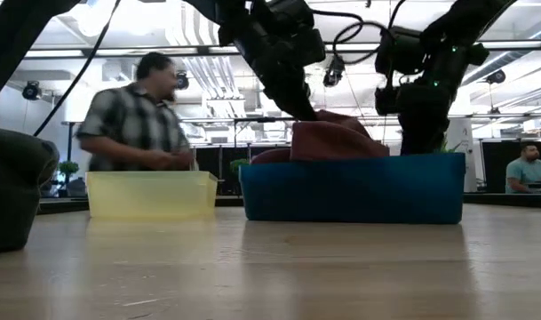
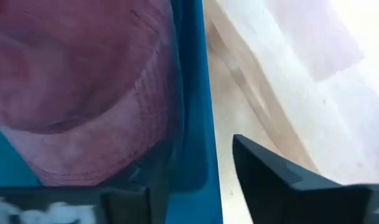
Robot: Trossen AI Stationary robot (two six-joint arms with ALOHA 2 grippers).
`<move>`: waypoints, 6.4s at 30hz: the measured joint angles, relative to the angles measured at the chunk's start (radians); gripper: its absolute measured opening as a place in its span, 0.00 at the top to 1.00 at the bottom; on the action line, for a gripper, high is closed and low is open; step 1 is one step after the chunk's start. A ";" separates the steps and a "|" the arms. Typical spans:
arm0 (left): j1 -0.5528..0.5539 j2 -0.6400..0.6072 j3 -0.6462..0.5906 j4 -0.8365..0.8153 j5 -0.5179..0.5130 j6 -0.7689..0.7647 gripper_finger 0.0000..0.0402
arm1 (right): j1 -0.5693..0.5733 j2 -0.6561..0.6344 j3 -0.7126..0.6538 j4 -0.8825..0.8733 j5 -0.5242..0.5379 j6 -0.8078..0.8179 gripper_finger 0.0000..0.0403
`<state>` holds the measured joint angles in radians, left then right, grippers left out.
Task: Sort caps
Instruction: Put the red cap into the blue bin, then adjust the blue bin, then adjust the yellow bin
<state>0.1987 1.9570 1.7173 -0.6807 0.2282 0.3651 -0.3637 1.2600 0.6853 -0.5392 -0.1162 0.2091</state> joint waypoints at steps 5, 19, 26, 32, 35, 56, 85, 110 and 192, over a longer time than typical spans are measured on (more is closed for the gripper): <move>0.000 -0.016 -0.001 -0.046 -0.007 0.000 0.78 | 0.000 -0.050 0.040 0.000 0.022 -0.072 0.52; -0.015 -0.071 -0.046 -0.204 0.203 -0.204 0.78 | -0.020 0.130 0.142 0.158 -0.069 -0.170 0.60; -0.037 -0.071 -0.144 -0.078 0.208 -0.273 0.78 | -0.020 0.250 0.164 0.156 -0.147 -0.185 0.64; -0.037 -0.071 -0.274 0.167 0.188 -0.332 0.78 | -0.021 0.241 0.163 0.153 -0.146 -0.186 0.66; -0.033 -0.071 -0.323 0.252 0.149 -0.342 0.78 | -0.021 0.197 0.166 0.134 -0.146 -0.184 0.65; -0.044 -0.305 -0.361 0.192 0.186 -0.345 0.78 | 0.000 0.031 0.166 0.089 -0.316 -0.041 0.65; -0.091 -0.131 -0.424 0.324 0.009 -0.214 0.78 | 0.026 0.070 0.163 0.032 -0.176 -0.027 0.71; -0.169 -0.212 -0.689 0.568 0.172 -0.565 0.78 | -0.070 0.183 0.094 -0.111 0.122 0.099 0.71; -0.048 -0.312 -0.628 0.343 -0.213 -0.288 0.78 | 0.305 0.126 0.092 -0.035 0.419 0.750 0.71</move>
<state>0.1505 1.6445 1.0897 -0.3374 0.0148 0.0775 -0.0583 1.3864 0.7776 -0.5739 0.3031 0.9591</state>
